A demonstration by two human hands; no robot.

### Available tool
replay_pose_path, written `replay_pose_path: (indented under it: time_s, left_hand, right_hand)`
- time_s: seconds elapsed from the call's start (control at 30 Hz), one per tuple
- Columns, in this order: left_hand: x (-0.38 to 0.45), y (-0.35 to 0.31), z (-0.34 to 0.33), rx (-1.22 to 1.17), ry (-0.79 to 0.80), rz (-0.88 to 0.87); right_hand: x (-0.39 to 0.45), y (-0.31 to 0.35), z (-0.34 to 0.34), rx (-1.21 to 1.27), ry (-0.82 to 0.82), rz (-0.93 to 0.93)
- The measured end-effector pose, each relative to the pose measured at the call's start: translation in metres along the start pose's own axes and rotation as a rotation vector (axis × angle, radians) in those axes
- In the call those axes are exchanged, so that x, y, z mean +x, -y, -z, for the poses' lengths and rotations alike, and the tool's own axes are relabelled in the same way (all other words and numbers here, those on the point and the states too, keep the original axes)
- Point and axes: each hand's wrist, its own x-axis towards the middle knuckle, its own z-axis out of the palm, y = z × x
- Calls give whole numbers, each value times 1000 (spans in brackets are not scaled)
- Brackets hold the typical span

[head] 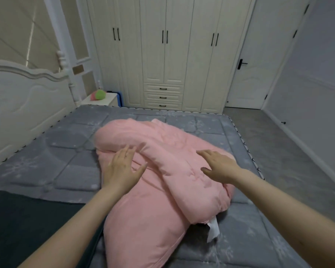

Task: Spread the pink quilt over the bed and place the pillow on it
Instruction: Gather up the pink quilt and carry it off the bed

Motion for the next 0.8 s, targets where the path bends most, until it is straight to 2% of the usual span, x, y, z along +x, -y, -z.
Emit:
replay_pose_path:
  time_s: [0.13,0.43,0.67,0.8]
  left_hand:
    - [50,7,-33,-37,51,-102]
    - [120,-20,-102,-45,118,-235]
    - [188,-58,-188,-8,226,-246]
    - [257,-70,-243,69,254,-217]
  right_hand:
    - [29,1,-9,-25,71,-48]
    - [73,-25,-28,30,58,-184]
    - [127,-117,-73,161,102,-321]
    - [206,-183,-107,269,119,-352]
